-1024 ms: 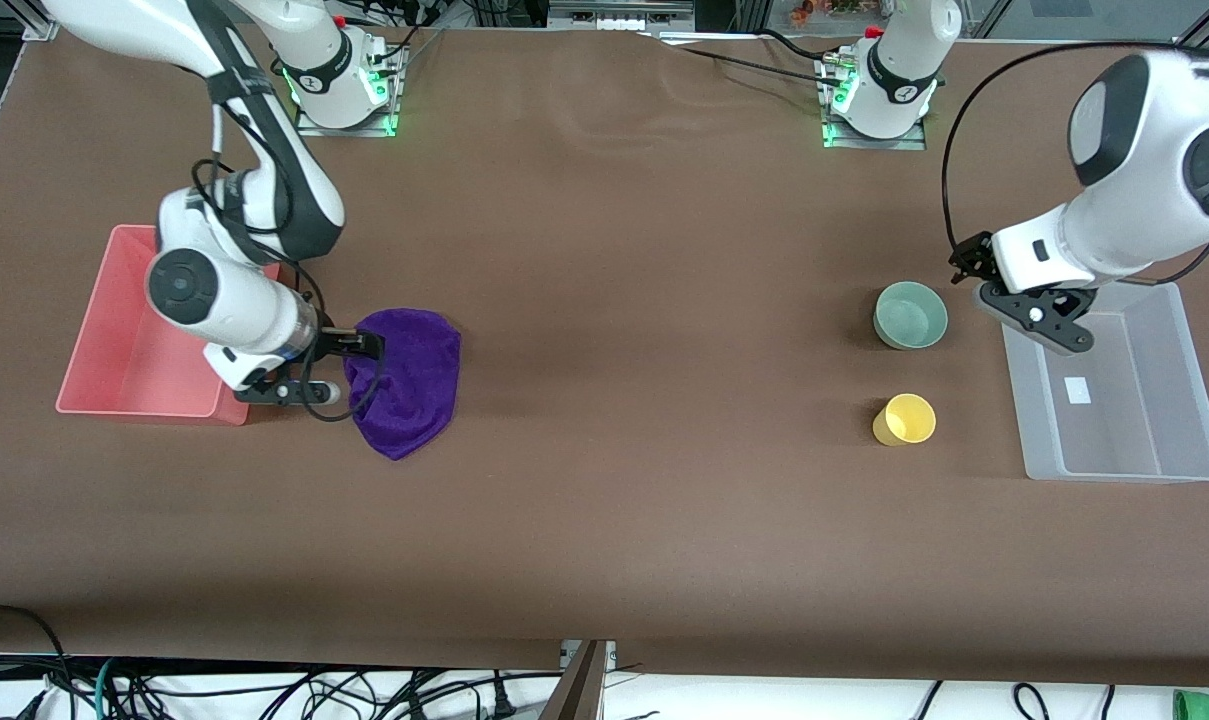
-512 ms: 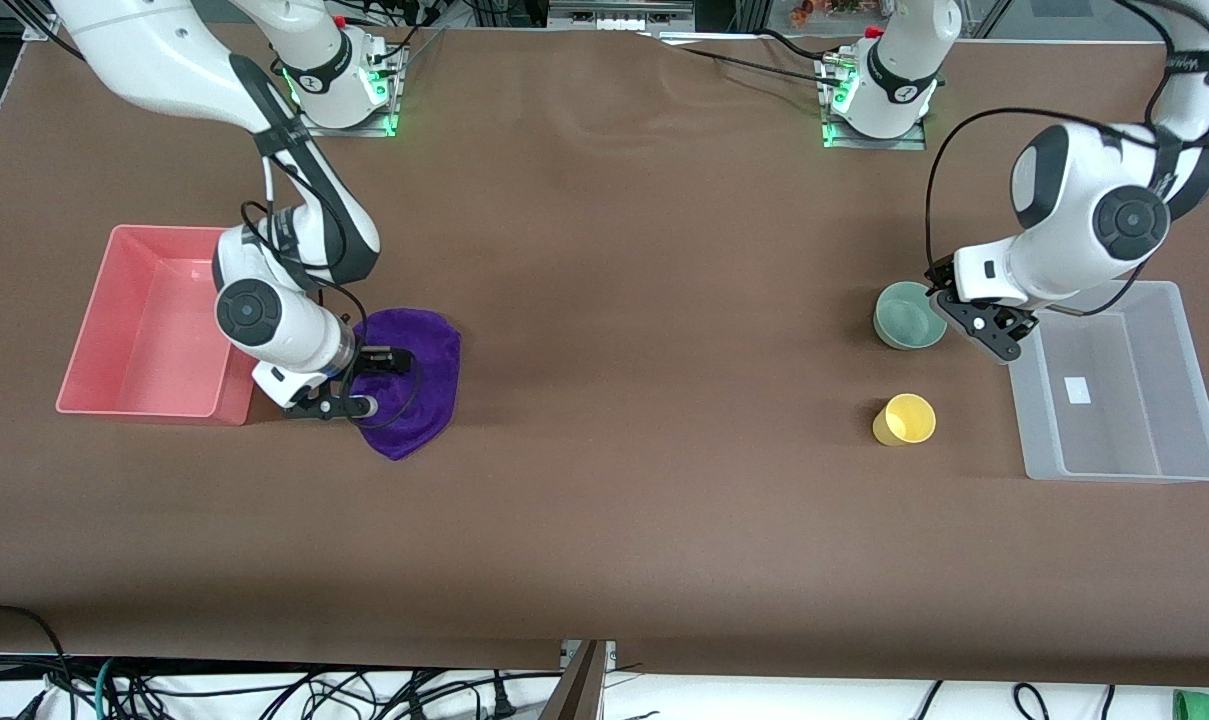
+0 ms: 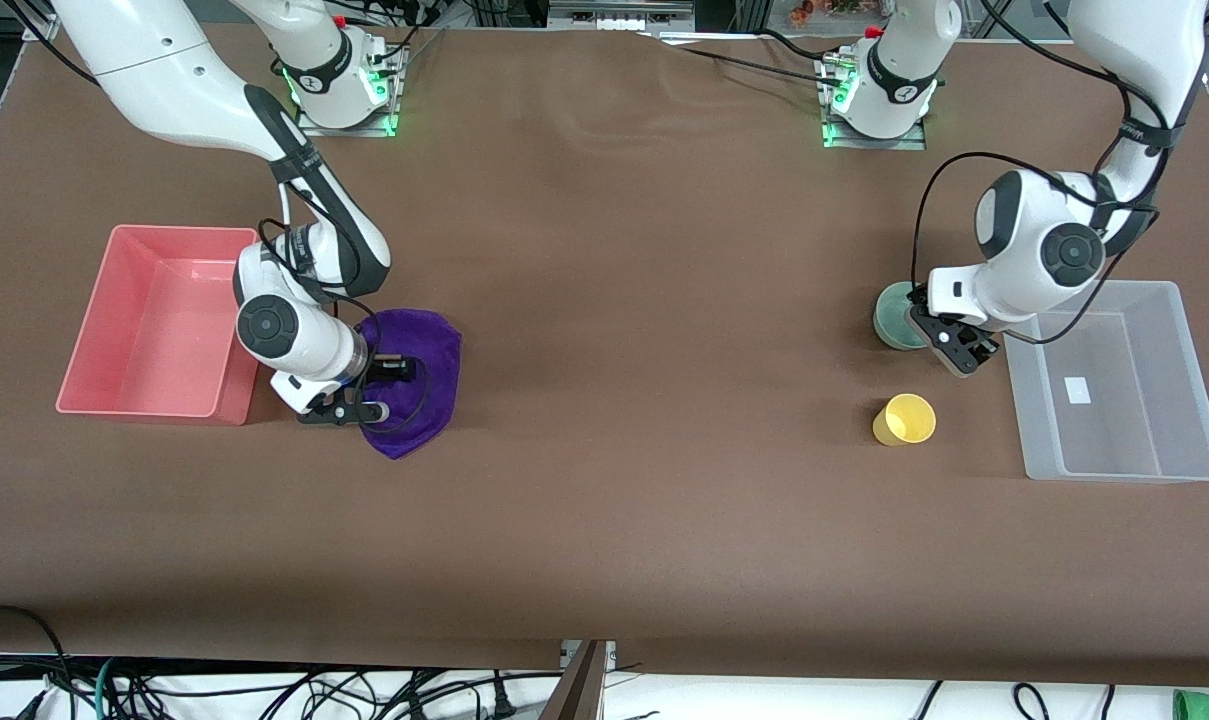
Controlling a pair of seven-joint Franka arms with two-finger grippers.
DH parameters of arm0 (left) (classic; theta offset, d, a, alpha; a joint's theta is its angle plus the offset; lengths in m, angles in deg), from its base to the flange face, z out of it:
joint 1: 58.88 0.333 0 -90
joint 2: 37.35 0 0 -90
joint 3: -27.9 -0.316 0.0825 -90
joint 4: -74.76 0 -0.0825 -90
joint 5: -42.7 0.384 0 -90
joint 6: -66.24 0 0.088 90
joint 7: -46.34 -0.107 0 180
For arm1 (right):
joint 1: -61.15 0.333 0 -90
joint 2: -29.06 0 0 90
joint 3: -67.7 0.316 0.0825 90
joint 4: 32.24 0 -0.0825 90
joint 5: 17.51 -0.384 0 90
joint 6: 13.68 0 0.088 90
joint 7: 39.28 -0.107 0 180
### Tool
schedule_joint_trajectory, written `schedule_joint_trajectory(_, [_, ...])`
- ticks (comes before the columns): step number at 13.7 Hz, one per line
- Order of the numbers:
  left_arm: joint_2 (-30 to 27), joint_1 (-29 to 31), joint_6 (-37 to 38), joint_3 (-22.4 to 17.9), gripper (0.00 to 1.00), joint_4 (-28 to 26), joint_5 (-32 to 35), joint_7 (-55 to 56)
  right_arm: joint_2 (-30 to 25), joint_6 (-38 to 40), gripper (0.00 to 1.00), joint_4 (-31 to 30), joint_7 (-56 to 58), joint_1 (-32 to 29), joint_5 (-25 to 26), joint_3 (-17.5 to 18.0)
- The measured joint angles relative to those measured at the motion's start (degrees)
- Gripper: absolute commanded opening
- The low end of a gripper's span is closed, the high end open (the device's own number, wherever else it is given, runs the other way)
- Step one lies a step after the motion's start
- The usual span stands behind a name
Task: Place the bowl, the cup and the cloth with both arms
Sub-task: 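Grasp the purple cloth with the right gripper while the left gripper reaches the bowl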
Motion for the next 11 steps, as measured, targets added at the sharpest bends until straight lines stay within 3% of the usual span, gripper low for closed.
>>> schedule_joint_trajectory(1, [0.56,0.0,-1.34,0.01,0.74,-0.5,0.28,-0.03,0.0,0.01,0.0,0.01,0.02,0.0,0.06,0.0])
schedule_joint_trajectory(3, [1.9,0.0,-3.01,0.04,0.22,-0.77,0.81,-0.11,-0.01,0.11,0.0,0.06,0.05,0.0,0.11,0.0])
schedule_joint_trajectory(5, [2.69,0.0,-3.72,0.05,0.01,-0.77,2.72,-0.12,-0.03,0.12,0.0,0.18,0.07,0.0,0.13,0.0])
schedule_joint_trajectory(8, [2.72,0.0,-3.84,0.06,0.0,-0.7,3.58,-0.21,-0.79,1.87,0.0,1.29,0.09,-0.01,0.2,0.0])
schedule_joint_trajectory(11, [2.41,0.0,-3.63,0.15,0.0,-0.66,3.61,-2.18,-4.17,12.64,0.0,7.28,0.54,-0.33,0.22,-0.04])
